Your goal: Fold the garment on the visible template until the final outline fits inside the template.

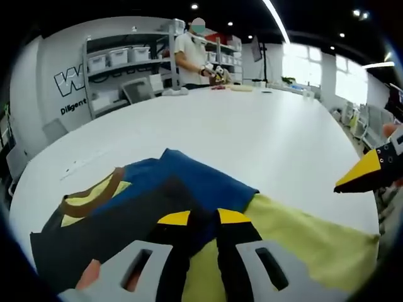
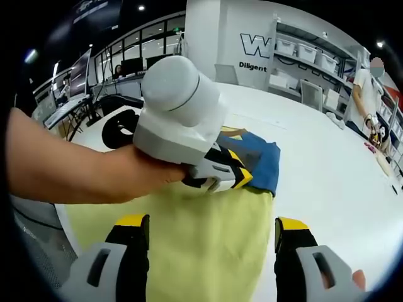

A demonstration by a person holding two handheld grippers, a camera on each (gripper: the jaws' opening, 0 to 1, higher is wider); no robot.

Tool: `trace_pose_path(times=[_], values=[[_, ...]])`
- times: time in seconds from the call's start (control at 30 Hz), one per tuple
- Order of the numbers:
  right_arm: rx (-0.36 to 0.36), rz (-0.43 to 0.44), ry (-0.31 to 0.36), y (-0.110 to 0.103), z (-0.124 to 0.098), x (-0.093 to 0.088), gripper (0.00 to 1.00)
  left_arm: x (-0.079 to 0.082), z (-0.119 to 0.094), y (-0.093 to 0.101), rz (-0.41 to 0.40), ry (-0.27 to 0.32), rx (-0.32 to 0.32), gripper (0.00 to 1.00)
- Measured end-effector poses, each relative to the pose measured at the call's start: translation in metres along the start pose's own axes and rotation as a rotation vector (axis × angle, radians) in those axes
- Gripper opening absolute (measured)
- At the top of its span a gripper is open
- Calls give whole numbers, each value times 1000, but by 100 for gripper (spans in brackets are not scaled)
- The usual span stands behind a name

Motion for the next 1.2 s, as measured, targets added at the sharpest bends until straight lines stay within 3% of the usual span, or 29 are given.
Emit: trace_pose_path(times=[0.3, 0.53, 0.83, 1.03, 1.2], values=[[0, -3, -8, 0, 0, -1, 79, 0, -1, -3, -4, -1, -12, 15], [2, -8, -11, -1, 1, -1, 79, 12, -8, -7, 20, 45, 9, 14], [2, -14, -10, -2, 1, 0, 79, 15, -17, -17, 6, 46, 31, 23], [7, -19, -11, -3, 1, 0, 79, 16, -30, -29, -24, 61, 58, 37], [12, -26, -10, -5, 2, 1, 78, 12, -40, -40, -35, 70, 78, 40]])
Point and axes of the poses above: the point that each gripper's makers call its tool centre point, and the gripper's own axes: z roughly forward along the fingers, y roughly to its right, x roughly out of its top, the point moved 5 cm from there along -z, roughly backward along the fingers, and after that the axes turned 15 degrees about x, right-handed, at the moved point
